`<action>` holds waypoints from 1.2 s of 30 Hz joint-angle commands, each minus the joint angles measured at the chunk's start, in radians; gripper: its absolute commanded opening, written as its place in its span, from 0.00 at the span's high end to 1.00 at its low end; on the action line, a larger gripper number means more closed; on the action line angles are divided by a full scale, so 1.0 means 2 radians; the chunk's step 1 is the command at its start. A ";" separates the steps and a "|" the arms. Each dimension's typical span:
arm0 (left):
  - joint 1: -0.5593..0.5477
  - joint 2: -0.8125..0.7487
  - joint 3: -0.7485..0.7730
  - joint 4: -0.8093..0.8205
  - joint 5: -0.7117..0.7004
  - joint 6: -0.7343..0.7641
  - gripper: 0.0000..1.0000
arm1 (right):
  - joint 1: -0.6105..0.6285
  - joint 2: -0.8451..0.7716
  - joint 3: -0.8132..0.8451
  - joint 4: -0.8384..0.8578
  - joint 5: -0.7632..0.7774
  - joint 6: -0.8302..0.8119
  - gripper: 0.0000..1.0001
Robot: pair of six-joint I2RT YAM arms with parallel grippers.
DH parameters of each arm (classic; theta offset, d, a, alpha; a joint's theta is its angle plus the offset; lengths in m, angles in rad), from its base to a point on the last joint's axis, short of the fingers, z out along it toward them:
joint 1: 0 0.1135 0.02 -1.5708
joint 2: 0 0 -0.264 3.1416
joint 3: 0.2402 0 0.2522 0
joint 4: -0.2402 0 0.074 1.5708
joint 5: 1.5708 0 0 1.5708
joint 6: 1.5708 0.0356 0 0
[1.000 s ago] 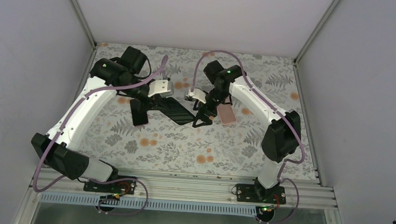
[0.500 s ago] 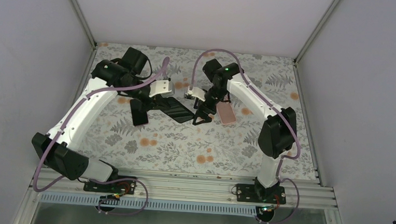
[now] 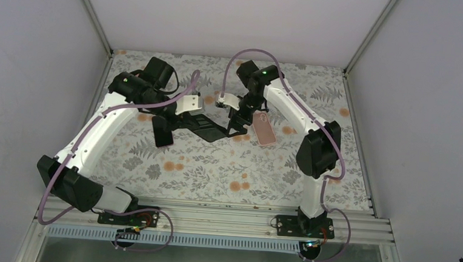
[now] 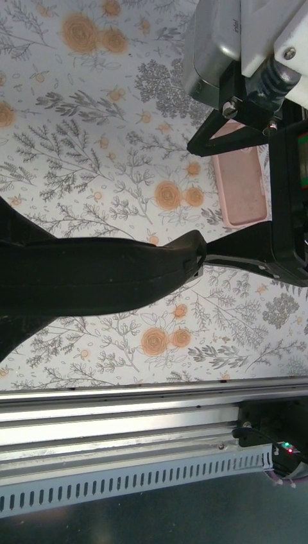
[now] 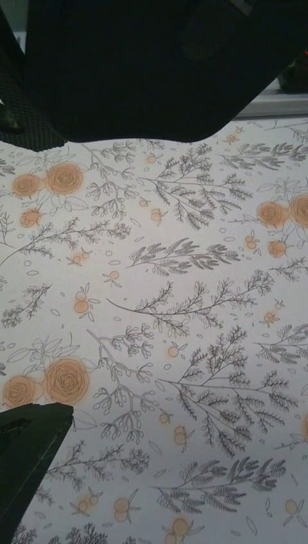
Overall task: Take the phone out of the phone case
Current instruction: Remove the phone case from the phone.
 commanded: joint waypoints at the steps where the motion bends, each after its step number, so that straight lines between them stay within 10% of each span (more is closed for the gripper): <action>1: -0.023 -0.017 0.002 -0.040 0.115 0.010 0.98 | -0.012 0.016 0.031 0.083 0.014 0.033 0.04; 22: -0.028 -0.029 0.014 -0.040 0.106 0.011 0.98 | -0.065 0.050 0.055 0.105 0.072 0.056 0.02; 36: -0.025 0.001 0.029 -0.039 0.079 0.018 0.98 | -0.004 -0.119 -0.140 0.052 -0.025 0.004 0.03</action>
